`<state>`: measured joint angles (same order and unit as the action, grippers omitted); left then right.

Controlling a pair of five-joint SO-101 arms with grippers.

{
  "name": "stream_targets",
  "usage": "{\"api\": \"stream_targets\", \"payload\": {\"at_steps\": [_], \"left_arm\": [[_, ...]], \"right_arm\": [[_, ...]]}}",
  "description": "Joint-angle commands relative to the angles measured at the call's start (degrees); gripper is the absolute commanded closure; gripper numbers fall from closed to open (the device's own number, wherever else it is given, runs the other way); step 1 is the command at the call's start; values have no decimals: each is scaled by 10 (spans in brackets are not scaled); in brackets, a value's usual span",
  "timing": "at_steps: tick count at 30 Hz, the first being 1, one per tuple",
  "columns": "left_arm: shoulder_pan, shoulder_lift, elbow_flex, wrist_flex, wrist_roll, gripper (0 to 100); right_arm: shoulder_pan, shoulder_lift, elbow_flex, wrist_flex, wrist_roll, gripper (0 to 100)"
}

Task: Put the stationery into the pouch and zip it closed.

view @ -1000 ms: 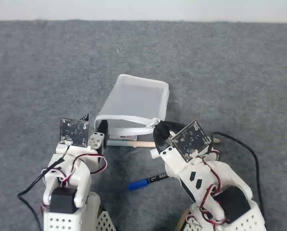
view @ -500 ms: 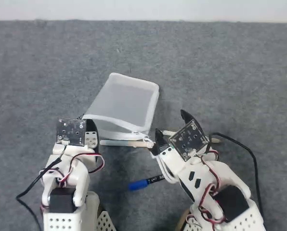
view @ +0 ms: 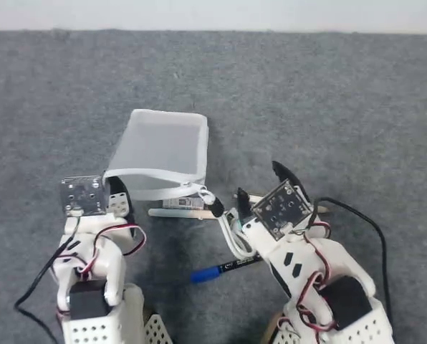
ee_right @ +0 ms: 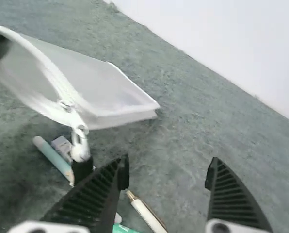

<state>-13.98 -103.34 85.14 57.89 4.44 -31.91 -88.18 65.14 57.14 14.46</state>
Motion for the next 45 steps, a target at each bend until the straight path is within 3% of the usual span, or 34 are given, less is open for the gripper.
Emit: {"api": "stream_targets", "payload": {"at_steps": [1,17,45], "left_arm": [[-25,-10,-44,-18,20,991],[-26,-10,-49,-15,23,991],[-64,-10,-51,-17,39,991]], "right_arm": [[14,58,-26,-2,9,768],[16,436,-155,2,36,768],[33,811,-309,-22,116,767]]}}
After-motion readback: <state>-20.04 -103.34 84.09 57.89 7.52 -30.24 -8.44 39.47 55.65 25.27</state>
